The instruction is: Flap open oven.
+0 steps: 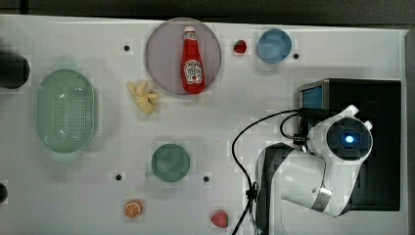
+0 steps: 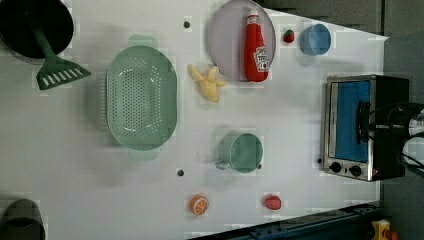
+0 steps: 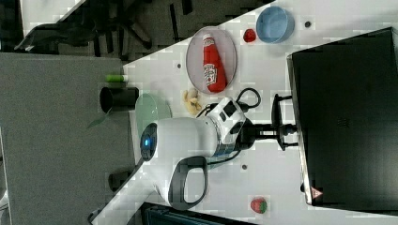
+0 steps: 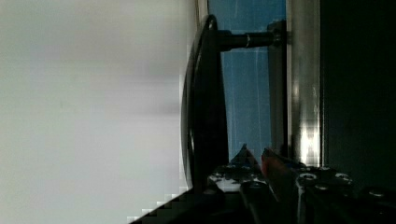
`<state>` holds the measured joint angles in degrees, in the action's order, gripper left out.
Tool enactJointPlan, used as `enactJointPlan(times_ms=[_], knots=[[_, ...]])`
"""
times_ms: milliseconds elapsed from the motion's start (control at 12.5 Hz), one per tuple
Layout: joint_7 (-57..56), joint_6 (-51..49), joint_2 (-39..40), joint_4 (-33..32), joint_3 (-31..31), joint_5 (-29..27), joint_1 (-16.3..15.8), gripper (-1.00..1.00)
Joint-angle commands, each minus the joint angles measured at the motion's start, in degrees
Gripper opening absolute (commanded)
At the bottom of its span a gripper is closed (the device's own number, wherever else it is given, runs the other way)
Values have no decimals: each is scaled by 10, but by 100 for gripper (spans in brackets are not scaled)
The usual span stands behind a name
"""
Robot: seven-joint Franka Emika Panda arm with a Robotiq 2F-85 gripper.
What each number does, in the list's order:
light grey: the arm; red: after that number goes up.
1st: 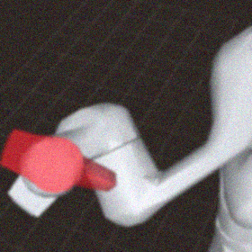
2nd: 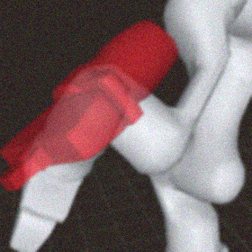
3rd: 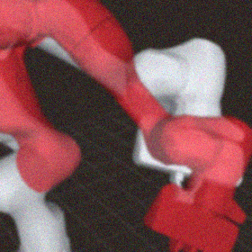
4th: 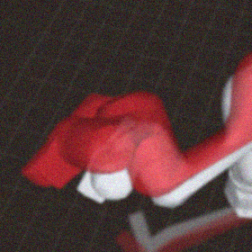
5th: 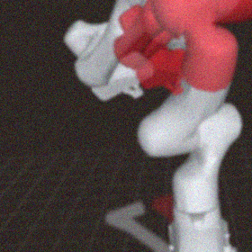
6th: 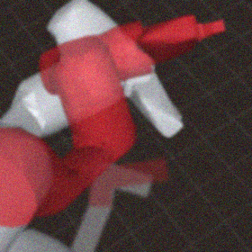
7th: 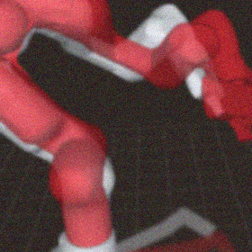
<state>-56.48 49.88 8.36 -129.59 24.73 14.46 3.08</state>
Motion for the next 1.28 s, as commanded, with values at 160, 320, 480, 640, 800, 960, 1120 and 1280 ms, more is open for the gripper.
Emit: enactJointPlan(times_ms=[160,320,480,640,800,960,1120,1280], knots=[[-11,1,-1,-13,-33,-5,-15,-65],[28,2,0,-25,-51,18,-24,-65],[113,1,4,-33,-68,77,-34,-65],[212,-4,12,-38,-85,134,-44,-65],[285,-7,30,-38,-103,182,-53,-65],[342,-7,56,-37,-119,223,-63,-65],[399,-7,85,-33,-128,274,-77,-65],[467,-8,113,-31,-133,330,-94,-65]])
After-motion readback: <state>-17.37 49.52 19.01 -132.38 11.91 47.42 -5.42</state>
